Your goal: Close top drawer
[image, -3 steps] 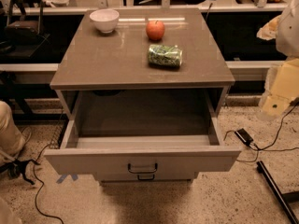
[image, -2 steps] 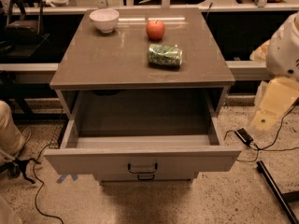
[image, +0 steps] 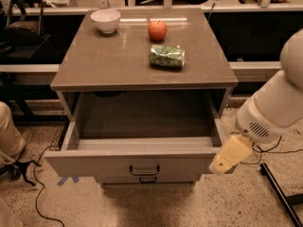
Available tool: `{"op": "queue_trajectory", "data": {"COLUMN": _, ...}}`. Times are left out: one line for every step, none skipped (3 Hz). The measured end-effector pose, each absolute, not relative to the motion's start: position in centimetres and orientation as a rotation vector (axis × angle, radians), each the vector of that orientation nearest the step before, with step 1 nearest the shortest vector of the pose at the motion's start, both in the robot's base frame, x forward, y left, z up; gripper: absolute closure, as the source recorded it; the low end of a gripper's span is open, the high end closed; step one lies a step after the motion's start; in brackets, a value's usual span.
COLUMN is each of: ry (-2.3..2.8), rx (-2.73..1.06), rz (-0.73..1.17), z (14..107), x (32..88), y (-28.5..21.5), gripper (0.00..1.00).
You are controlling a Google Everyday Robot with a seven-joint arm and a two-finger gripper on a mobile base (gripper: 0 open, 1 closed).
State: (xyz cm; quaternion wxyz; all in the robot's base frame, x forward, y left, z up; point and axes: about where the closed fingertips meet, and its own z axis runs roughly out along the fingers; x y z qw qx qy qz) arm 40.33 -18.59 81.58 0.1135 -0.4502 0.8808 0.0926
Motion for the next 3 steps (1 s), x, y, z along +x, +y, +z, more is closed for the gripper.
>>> {"op": "queue_trajectory", "data": {"ry": 2.750, "rx": -1.152, "rz": 0.405, "z": 72.5, "x": 37.9, "y": -17.0, "gripper": 0.50}}
{"op": "queue_trajectory", "data": {"ry": 2.837, "rx": -1.057, "rz": 0.465, "z": 67.6, "x": 37.1, "y": -16.3, "gripper": 0.73}}
{"op": "queue_trajectory", "data": {"ry": 2.895, "rx": -0.976, "rz": 0.447, "z": 63.4, "x": 39.3, "y": -16.4, "gripper": 0.96}}
